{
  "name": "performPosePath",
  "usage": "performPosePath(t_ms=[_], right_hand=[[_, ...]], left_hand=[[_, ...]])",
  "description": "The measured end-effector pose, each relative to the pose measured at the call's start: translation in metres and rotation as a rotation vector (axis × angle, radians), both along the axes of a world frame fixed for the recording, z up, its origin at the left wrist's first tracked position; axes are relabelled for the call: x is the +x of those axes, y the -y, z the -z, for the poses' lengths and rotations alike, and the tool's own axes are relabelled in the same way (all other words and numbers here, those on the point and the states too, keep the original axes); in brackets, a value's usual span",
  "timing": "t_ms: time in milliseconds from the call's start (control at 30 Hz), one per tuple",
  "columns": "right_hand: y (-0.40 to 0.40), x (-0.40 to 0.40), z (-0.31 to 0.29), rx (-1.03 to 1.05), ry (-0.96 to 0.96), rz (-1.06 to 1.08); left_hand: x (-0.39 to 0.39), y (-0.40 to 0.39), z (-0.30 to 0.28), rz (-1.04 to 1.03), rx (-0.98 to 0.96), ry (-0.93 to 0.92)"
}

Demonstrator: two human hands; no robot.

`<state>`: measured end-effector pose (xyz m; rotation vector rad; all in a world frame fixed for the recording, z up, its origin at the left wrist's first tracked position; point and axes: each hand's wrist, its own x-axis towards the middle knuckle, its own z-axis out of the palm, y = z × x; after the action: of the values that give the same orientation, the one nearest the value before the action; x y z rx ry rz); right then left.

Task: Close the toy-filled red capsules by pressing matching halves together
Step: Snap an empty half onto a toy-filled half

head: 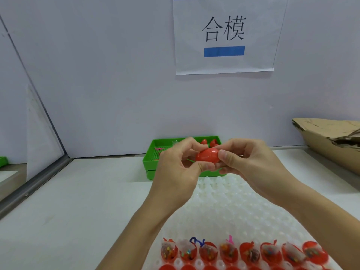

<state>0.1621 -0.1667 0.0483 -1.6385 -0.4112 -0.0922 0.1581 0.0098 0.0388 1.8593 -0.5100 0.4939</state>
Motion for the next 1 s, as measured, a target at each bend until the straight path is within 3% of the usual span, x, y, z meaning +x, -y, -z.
performPosePath(t_ms=[200, 567, 833, 1000], right_hand=[[-0.004, -0.003, -0.004, -0.131, 0.097, 0.080], [-0.003, -0.003, -0.005, -0.130, 0.122, 0.093], [0.002, 0.000, -0.003, -0.154, 0.103, 0.051], [0.008, 0.003, -0.009, -0.042, 0.011, -0.050]], left_hand=[[0.001, 0.003, 0.004, 0.019, -0.013, 0.001], [-0.003, 0.010, 0.007, -0.028, 0.023, 0.082], [-0.006, 0.012, 0.006, -0.044, 0.072, 0.111], [-0.006, 0.007, -0.003, -0.001, 0.099, 0.074]])
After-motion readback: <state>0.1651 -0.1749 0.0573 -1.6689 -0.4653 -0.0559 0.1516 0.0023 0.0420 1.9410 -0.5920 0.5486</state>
